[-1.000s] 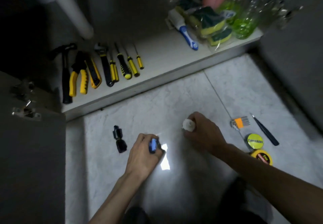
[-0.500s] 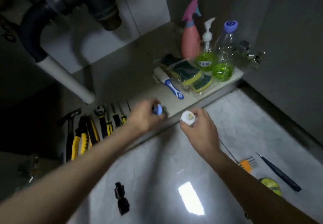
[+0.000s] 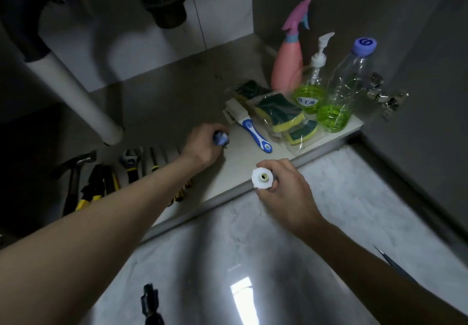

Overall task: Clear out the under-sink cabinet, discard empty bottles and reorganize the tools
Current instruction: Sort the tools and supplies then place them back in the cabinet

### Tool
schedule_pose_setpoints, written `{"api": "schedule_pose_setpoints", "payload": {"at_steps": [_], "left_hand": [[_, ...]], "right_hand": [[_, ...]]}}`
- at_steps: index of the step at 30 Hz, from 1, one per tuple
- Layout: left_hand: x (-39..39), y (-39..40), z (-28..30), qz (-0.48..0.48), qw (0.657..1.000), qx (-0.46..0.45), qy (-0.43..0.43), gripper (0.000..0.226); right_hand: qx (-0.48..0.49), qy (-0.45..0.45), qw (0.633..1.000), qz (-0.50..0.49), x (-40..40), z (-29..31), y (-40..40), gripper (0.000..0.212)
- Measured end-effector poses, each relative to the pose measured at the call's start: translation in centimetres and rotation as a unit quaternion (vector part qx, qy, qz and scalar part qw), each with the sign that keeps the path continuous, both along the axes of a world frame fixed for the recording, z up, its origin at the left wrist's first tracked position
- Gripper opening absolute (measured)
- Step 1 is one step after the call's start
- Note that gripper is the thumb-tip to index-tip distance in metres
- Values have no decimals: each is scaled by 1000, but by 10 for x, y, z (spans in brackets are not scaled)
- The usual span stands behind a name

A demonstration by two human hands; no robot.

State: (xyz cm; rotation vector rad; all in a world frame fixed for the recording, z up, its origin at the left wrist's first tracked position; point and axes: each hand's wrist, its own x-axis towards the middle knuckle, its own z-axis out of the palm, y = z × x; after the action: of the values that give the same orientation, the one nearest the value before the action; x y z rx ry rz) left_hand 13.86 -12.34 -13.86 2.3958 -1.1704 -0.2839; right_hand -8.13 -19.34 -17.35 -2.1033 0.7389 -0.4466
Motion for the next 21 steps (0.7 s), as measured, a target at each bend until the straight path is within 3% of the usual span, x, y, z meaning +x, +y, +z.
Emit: {"api": "schedule_pose_setpoints", "payload": {"at_steps": [4,6,9,13,21], "left_hand": [[-1,13,2,26,1000,-4,15,63],[-8,30,7,54,997,-48,-9,68],[-27,68,8,93,987,-127,-38,50],[-45,99,1,142,988,-58,12,12],[-76,106,-7,141,988,-38,40,16]], "right_hand": [[-56,55,996,45,34,18,-10,32],[-74,106,990,56,59,25,-7,35],[-87,159,980,79,89,25,-1,37],[-109,170,976,77,109,25,6,32],[-85,145,984,53,87,23,5,59]]}}
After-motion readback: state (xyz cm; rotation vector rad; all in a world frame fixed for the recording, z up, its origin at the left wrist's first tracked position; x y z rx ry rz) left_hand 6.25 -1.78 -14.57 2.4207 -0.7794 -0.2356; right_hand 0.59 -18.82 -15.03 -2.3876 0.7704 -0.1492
